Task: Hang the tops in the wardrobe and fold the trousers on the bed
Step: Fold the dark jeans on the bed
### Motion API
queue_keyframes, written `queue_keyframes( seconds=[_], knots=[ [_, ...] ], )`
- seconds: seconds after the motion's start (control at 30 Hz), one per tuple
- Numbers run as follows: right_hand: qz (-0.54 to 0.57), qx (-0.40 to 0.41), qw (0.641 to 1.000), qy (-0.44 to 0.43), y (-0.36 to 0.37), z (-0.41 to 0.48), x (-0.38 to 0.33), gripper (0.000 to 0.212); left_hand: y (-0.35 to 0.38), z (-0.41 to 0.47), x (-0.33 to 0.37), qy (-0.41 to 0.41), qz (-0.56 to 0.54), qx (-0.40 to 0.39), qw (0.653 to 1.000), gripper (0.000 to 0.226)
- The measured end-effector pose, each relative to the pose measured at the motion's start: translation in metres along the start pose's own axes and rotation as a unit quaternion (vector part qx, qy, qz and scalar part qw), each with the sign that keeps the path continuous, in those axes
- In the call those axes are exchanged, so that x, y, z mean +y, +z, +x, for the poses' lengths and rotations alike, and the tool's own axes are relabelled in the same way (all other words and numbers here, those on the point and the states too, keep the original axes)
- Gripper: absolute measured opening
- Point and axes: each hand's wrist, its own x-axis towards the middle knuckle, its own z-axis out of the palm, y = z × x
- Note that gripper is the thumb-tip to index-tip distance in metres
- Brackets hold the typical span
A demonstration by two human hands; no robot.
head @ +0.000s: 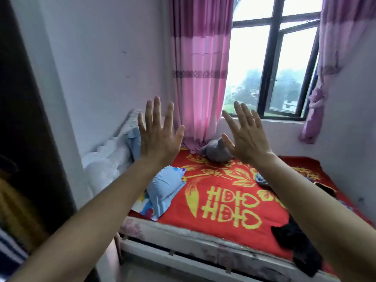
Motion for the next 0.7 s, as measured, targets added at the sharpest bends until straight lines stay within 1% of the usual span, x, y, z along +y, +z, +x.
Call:
queue_keyframes(
  seconds=[0.1,0.2,0.3,0.43,0.5,0.6,0.63,0.7],
  knots=[
    [-0.031,-0.033,0.997,0.066,0.011,-0.054,0.097,0.071,0.069,-0.008,0.078,0.040,-0.030,-0.062,0.997,0.070],
    [-0.047,-0.067,0.988,0.129,0.020,-0.094,0.173,0.072,0.122,-0.009,0.135,0.091,-0.042,-0.102,0.990,0.071],
    [-0.055,-0.094,0.981,0.164,0.041,-0.125,0.224,0.072,0.173,-0.007,0.172,0.120,-0.052,-0.134,0.982,0.070],
    [-0.058,-0.138,0.964,0.219,0.097,-0.168,0.261,0.072,0.246,-0.011,0.205,0.146,-0.082,-0.177,0.970,0.070],
    [-0.063,-0.184,0.952,0.237,0.130,-0.183,0.275,0.075,0.288,-0.012,0.219,0.129,-0.103,-0.212,0.963,0.069],
    [-0.070,-0.233,0.933,0.265,0.176,-0.187,0.305,0.075,0.354,-0.004,0.240,0.040,-0.179,-0.270,0.945,0.071],
    [-0.072,-0.242,0.925,0.282,0.189,-0.185,0.316,0.075,0.376,0.002,0.246,0.026,-0.199,-0.287,0.937,0.071],
    [-0.082,-0.256,0.910,0.316,0.210,-0.177,0.340,0.076,0.416,0.017,0.257,0.032,-0.210,-0.304,0.929,0.073]
  ],
)
